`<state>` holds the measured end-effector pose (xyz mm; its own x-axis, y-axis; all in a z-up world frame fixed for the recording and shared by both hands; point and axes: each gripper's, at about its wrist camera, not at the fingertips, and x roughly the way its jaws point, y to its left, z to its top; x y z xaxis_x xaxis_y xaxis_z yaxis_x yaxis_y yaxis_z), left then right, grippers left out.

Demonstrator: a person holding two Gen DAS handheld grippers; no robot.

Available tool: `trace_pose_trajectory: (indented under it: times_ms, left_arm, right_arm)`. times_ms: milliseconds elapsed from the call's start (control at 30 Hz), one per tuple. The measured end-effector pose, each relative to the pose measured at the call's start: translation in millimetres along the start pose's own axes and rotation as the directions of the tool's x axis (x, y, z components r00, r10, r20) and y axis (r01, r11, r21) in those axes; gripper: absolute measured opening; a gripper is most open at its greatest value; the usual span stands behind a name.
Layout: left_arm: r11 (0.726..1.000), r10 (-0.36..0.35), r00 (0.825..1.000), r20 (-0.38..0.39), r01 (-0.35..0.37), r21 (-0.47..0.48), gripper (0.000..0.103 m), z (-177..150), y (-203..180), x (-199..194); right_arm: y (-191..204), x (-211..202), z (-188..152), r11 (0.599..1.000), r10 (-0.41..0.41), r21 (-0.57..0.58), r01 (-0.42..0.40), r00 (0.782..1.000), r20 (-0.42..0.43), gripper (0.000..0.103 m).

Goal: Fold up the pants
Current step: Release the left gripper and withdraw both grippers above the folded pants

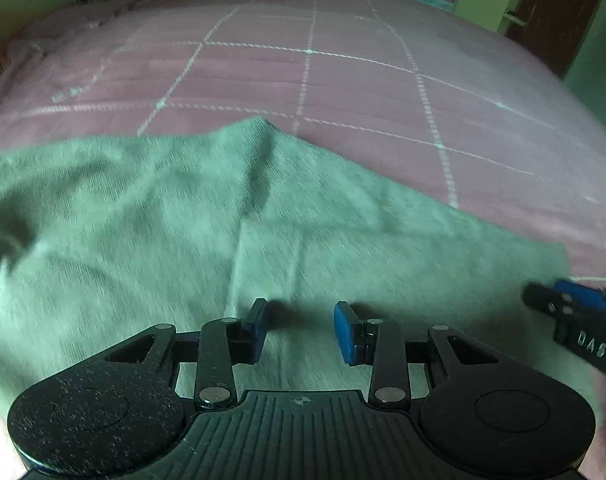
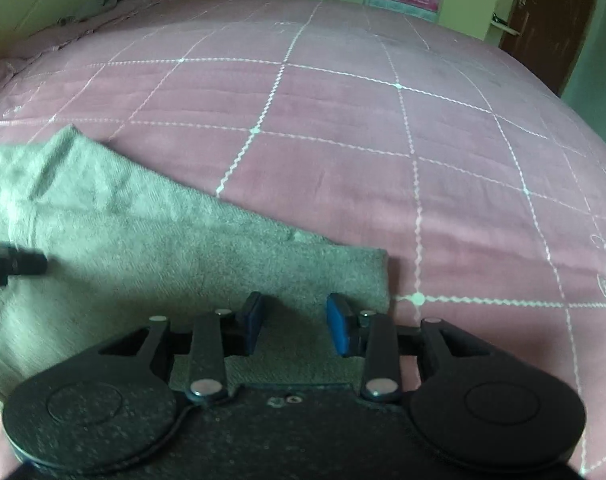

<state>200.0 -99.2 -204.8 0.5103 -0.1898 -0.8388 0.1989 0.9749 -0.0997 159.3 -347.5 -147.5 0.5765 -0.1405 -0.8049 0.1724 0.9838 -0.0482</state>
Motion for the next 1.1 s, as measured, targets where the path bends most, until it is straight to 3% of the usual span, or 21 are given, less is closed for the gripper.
trace_pose_trajectory:
  times_ms: [67, 133, 200, 367, 500, 767, 967, 1100]
  left_arm:
    - [1.000, 0.005, 1.000, 0.019, -0.005, 0.015, 0.036, -14, 3, -2]
    - [0.999, 0.022, 0.999, 0.038, -0.024, 0.044, 0.036, -21, 0, -4]
    - [0.999, 0.035, 0.999, 0.033, -0.037, 0.037, 0.036, -23, -2, -7]
    - [0.998, 0.038, 0.998, 0.041, -0.040, 0.056, 0.036, -42, -2, -20]
    - [0.995, 0.046, 0.996, 0.071, -0.052, 0.085, 0.036, -63, -3, -32]
    - [0.996, 0.043, 0.998, 0.043, -0.046, 0.076, 0.036, -61, 1, -38]
    - [0.994, 0.099, 0.993, 0.059, -0.102, 0.050, 0.036, -57, 10, -63]
    - [0.992, 0.128, 0.989, 0.074, -0.127, -0.011, 0.036, -57, 42, -80]
  right_arm:
    - [1, -19, -6, 0.997, 0.072, 0.021, -0.073, 0.996, 0.061, 0.034]
    - [14, -12, -25, 0.996, 0.084, -0.037, -0.083, 0.996, 0.007, 0.036]
    - [27, -12, -46, 0.992, 0.039, -0.126, -0.030, 0.997, 0.073, 0.036]
    - [24, -24, -40, 0.998, 0.043, -0.041, -0.041, 0.999, 0.032, 0.036]
    - [31, -37, -70, 0.995, 0.032, -0.096, -0.026, 0.998, 0.061, 0.036]
    - [29, -43, -66, 0.998, 0.037, -0.056, -0.036, 0.999, 0.027, 0.037]
    - [35, -52, -58, 0.998, 0.018, -0.056, -0.018, 1.000, -0.006, 0.036]
    - [45, -74, -51, 0.997, 0.080, -0.001, -0.080, 0.995, 0.062, 0.036]
